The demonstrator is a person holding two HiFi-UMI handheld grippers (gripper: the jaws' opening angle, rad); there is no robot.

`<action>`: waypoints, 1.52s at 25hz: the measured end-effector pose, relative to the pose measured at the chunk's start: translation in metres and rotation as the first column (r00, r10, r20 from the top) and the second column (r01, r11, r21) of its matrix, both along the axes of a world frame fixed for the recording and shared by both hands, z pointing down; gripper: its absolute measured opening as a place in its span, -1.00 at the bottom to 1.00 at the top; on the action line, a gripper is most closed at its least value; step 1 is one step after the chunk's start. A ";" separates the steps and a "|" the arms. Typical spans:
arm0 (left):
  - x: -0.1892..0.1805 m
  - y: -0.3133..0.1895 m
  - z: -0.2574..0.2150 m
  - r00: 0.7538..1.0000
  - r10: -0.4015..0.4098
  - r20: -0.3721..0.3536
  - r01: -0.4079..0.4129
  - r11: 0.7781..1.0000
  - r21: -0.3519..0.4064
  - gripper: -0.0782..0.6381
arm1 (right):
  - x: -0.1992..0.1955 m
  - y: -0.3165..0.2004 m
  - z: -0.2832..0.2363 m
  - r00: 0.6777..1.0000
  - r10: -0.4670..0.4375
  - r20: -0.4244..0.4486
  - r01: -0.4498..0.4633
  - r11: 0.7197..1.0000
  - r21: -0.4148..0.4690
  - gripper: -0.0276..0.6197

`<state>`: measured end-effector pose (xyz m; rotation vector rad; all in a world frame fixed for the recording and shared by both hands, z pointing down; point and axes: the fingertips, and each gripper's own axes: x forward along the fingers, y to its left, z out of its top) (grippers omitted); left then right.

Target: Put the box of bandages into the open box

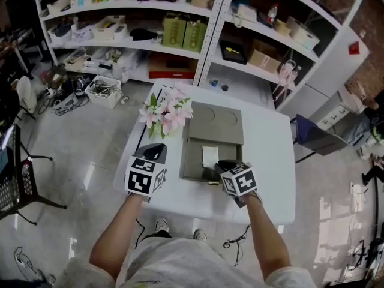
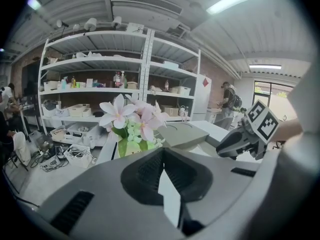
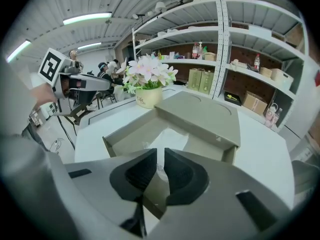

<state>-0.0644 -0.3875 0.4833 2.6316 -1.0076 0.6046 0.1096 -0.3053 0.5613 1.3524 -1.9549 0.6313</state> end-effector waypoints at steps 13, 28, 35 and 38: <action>0.043 0.023 -0.020 1.000 0.021 -0.004 -0.021 0.999 0.032 -0.77 | 0.039 0.026 -0.065 0.998 0.047 0.031 -0.051 0.986 0.156 -0.77; 0.084 0.050 -0.042 1.000 0.009 0.004 -0.010 0.998 0.070 -0.77 | 0.098 0.066 -0.127 0.982 0.130 0.136 -0.167 0.933 0.320 -0.82; 0.094 0.064 -0.047 1.000 -0.013 0.004 0.013 0.997 0.077 -0.77 | 0.122 0.086 -0.153 0.965 0.158 0.207 -0.230 0.890 0.394 -0.90; 0.095 0.069 -0.047 1.000 -0.028 0.004 0.028 0.997 0.071 -0.77 | 0.130 0.092 -0.161 0.959 0.166 0.228 -0.250 0.875 0.416 -0.90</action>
